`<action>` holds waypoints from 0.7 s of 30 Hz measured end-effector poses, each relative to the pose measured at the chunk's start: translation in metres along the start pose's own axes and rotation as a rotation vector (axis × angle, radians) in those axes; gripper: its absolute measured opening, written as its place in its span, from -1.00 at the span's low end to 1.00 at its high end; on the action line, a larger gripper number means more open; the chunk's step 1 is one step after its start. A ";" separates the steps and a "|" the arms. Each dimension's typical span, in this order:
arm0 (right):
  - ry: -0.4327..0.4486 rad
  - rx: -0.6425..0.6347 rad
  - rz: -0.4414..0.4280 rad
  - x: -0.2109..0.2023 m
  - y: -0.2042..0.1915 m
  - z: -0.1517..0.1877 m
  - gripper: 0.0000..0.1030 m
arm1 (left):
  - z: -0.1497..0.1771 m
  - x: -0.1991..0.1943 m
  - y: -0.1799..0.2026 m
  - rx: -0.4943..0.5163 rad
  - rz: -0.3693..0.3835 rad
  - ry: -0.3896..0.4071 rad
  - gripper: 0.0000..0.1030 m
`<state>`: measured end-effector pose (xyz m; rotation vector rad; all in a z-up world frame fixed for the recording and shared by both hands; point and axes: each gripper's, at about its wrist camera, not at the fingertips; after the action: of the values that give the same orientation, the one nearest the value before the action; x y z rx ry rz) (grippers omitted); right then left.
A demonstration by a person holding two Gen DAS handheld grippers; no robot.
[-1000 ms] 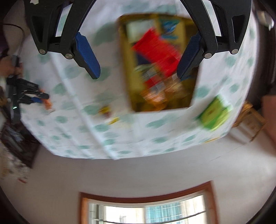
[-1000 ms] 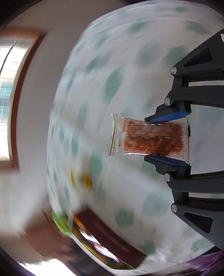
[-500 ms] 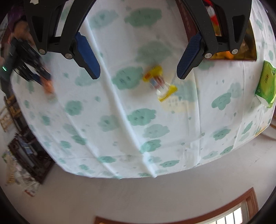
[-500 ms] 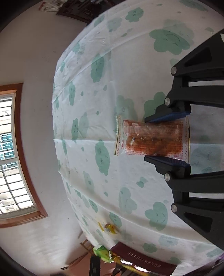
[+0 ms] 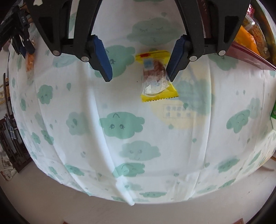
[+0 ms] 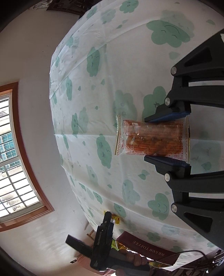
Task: Organize snacks
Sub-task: 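Grasp the yellow-wrapped candy with the left gripper while right holds the orange bag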
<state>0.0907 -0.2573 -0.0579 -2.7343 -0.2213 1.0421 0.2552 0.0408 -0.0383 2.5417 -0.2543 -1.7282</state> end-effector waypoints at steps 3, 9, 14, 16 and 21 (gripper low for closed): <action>0.000 0.009 -0.007 0.000 0.001 0.000 -0.28 | 0.003 0.000 0.003 0.005 -0.007 0.017 0.14; -0.001 0.010 -0.002 0.000 0.001 0.000 -0.28 | 0.025 -0.023 0.009 0.029 -0.032 0.060 -0.60; -0.004 -0.007 0.016 0.001 -0.002 0.000 -0.28 | 0.075 -0.089 0.027 0.052 0.004 0.192 -0.60; -0.006 -0.016 0.025 0.002 -0.003 0.000 -0.28 | 0.098 -0.114 0.030 0.060 0.004 0.236 -0.59; -0.010 -0.040 0.049 0.003 -0.007 0.000 -0.28 | 0.153 -0.166 0.025 0.039 -0.009 0.311 -0.59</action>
<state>0.0923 -0.2497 -0.0583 -2.7838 -0.1798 1.0757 0.0515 0.0504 0.0608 2.7919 -0.2604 -1.3135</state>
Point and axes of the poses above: each gripper's, at about its wrist camera, not at the fingertips, and x roughly the way its jaws point, y to its right, z to its underside, and after that the axes turned 7 degrees about y, right-handed
